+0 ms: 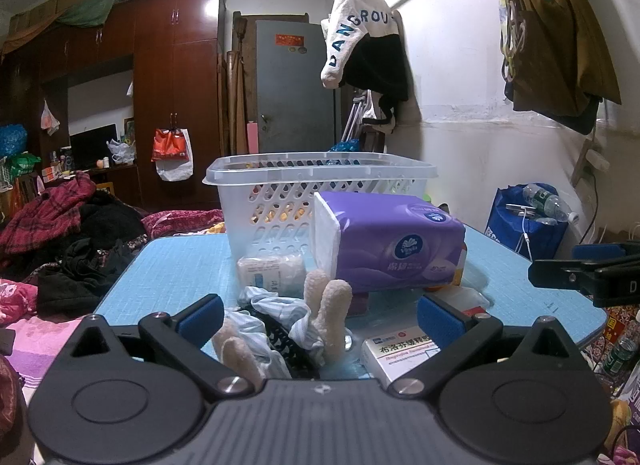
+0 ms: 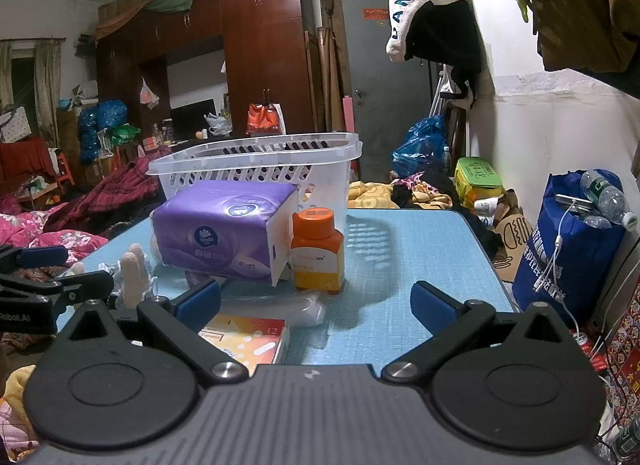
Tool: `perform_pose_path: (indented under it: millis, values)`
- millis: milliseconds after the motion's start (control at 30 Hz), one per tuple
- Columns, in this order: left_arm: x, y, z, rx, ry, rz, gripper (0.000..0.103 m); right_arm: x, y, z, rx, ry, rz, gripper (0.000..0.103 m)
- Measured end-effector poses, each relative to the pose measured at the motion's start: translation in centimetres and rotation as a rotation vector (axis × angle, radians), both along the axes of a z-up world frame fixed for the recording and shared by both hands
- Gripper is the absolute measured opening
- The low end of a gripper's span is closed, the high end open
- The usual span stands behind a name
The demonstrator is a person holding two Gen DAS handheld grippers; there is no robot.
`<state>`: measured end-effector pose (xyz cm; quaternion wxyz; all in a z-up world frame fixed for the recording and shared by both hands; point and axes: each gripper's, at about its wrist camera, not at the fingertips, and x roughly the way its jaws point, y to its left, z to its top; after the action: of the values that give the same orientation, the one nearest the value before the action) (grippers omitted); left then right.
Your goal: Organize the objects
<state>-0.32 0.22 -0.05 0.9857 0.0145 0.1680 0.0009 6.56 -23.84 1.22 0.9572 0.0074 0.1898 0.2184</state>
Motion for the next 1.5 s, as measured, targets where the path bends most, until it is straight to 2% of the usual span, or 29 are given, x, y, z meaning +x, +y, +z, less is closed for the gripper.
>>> perform_pose_path:
  millis: [1500]
  values:
    - [-0.02, 0.24, 0.12, -0.010, -0.005, -0.010, 0.103, 0.01, -0.06, 0.01, 0.000, -0.001, 0.000, 0.103]
